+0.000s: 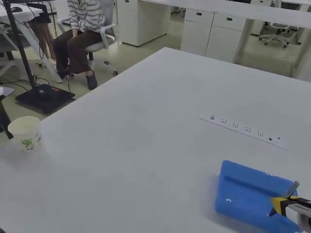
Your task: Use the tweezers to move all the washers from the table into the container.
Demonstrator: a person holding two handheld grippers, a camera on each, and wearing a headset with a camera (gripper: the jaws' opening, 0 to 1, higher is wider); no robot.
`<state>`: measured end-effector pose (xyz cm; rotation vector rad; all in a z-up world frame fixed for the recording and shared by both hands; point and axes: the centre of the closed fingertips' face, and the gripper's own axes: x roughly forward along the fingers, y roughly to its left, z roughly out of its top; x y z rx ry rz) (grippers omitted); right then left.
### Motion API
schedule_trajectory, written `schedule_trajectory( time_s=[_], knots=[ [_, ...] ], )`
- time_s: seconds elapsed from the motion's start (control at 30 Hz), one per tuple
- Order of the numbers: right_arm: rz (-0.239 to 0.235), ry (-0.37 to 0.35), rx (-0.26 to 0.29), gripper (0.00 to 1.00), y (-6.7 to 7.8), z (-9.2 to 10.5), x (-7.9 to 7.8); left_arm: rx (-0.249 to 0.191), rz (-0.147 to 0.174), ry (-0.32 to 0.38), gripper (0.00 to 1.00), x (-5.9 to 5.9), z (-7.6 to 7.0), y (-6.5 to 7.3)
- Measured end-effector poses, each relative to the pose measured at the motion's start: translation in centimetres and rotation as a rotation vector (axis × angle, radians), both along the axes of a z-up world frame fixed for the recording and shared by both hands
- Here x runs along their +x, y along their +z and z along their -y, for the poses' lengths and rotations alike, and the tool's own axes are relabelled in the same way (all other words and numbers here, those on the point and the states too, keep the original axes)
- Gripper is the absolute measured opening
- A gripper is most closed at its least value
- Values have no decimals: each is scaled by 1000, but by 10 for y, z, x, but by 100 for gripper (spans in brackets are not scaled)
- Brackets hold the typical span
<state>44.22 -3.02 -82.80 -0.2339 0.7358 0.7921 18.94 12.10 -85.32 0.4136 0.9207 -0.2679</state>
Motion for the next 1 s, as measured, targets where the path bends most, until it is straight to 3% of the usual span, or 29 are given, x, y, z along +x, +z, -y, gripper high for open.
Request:
schedule_trajectory(
  time_s=[0.37, 0.5, 0.73, 0.8, 0.83, 0.9, 0.93, 1.0],
  knots=[
    [5, 8, -6, 3, -3, 1, -2, 1, -6, -1, 76, 0, 0, -1],
    [28, 20, -27, 3, -1, 2, -2, -1, -9, -2, 76, -1, 0, -2],
    [57, -13, 50, 3, 29, 4, -5, -58, -12, 4, 76, 0, 5, 0],
    [61, -10, 75, 3, 40, 4, -11, -74, 15, -10, 75, 3, 9, 6],
    [65, -8, 82, 3, 44, 4, -15, -89, 26, -18, 74, 4, 11, 8],
    [80, -5, 79, 3, 52, 6, -24, -150, 17, -30, 71, 2, 19, 10],
    [106, 3, 62, 3, 57, 8, -30, -193, 32, -36, 69, 4, 24, 14],
    [119, 9, 70, 3, 66, 11, -42, -223, 45, -40, 68, 5, 26, 20]
  ],
)
